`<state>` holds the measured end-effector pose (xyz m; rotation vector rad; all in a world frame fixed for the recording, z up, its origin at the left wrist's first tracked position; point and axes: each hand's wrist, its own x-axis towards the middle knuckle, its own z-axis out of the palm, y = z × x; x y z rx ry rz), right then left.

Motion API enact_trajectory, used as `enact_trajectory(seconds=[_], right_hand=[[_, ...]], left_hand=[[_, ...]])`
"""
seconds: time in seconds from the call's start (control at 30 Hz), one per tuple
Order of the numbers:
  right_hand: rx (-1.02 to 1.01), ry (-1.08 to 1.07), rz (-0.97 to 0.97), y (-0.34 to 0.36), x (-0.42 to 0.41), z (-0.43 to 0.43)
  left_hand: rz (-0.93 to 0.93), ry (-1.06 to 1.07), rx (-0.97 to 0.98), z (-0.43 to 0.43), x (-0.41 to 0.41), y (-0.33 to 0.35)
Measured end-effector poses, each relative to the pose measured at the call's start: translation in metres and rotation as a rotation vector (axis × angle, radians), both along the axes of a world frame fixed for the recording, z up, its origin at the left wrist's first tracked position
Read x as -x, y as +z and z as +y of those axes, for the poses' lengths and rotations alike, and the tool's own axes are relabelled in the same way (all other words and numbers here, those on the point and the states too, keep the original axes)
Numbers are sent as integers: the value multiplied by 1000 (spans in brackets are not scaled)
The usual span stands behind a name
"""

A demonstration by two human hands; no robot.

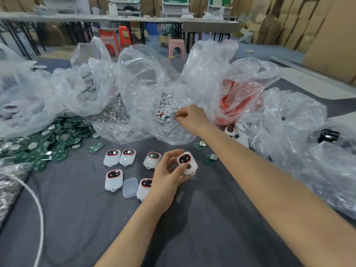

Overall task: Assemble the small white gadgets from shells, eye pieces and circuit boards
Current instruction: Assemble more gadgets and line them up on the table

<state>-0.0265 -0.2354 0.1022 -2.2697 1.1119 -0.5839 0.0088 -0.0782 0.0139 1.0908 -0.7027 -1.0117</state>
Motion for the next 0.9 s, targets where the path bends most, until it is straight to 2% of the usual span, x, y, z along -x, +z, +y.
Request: enact_trajectory(seconds=[0.1, 0.17, 0.27, 0.43, 0.63, 0.73, 0.83, 0.9], right_hand=[[0, 63, 165, -8, -38, -16], [36, 85, 290, -17, -58, -25], [88, 82, 375, -29, -79, -32], [198, 11, 363, -42, -87, -32], [178, 136, 364, -41, -84, -40], [205, 107, 158, -34, -67, -34], [130, 42, -247, -26, -25, -9], [-27, -7, -509, -29, 8, 17]], left_hand=[[-89, -10, 7, 1, 3, -1], [-73, 9, 3, -1, 2, -3], [-67, 3, 17, -5, 3, -5], [-123, 14, 3, -9, 6, -7], [-143, 19, -26, -8, 9, -3], [-96, 17, -35, -8, 9, -3], [-48, 46, -19, -8, 7, -2], [-47, 97, -8, -9, 4, -1]])
